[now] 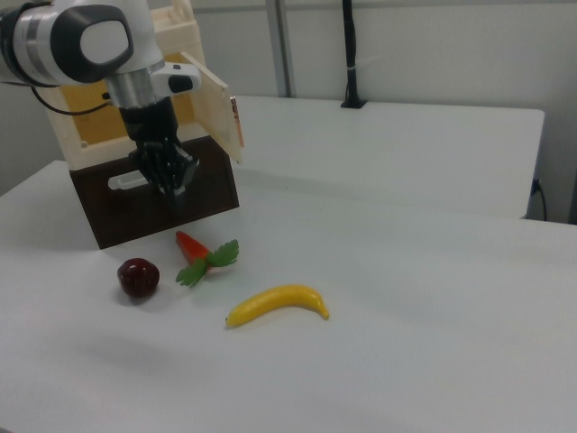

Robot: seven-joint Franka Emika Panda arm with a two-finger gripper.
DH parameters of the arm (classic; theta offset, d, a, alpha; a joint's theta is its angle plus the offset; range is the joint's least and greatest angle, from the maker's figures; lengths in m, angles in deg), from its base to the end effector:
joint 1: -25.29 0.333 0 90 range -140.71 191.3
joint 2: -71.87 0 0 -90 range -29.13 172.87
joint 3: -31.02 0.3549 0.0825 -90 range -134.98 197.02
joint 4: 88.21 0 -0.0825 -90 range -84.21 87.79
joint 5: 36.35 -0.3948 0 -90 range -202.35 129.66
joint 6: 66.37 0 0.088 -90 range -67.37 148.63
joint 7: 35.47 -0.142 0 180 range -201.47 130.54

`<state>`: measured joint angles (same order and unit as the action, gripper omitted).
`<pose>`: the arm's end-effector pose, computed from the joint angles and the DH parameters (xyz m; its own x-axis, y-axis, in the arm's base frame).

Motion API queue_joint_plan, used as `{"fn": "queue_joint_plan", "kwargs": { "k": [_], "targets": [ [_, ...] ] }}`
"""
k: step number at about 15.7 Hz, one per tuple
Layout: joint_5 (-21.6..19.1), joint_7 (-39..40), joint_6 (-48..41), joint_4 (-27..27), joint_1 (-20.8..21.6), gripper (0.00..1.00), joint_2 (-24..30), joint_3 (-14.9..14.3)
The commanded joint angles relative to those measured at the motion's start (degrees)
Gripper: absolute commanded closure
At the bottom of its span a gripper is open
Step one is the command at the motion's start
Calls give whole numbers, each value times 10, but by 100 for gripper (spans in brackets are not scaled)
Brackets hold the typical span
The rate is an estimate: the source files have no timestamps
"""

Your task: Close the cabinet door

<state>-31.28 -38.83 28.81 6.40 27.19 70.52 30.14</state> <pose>0.5783 -0.0014 0.5843 0.9994 -0.0326 -0.0088 -0.0317 -0.9955 0.0889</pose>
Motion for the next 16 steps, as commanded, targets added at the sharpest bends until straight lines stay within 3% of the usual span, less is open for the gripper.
{"fn": "queue_joint_plan", "kwargs": {
  "k": [1, 5, 10, 13, 16],
  "targets": [
    [-1, 2, 15, -17, 1, 100, -16, -3],
    [-5, 0, 40, -43, -3, 100, -17, -4],
    [-23, -9, 92, -135, -5, 100, -33, -5],
    [-28, -19, 221, -138, -3, 100, -37, -4],
    [-22, -104, 370, -138, 0, 100, -60, -3]
  ]
}}
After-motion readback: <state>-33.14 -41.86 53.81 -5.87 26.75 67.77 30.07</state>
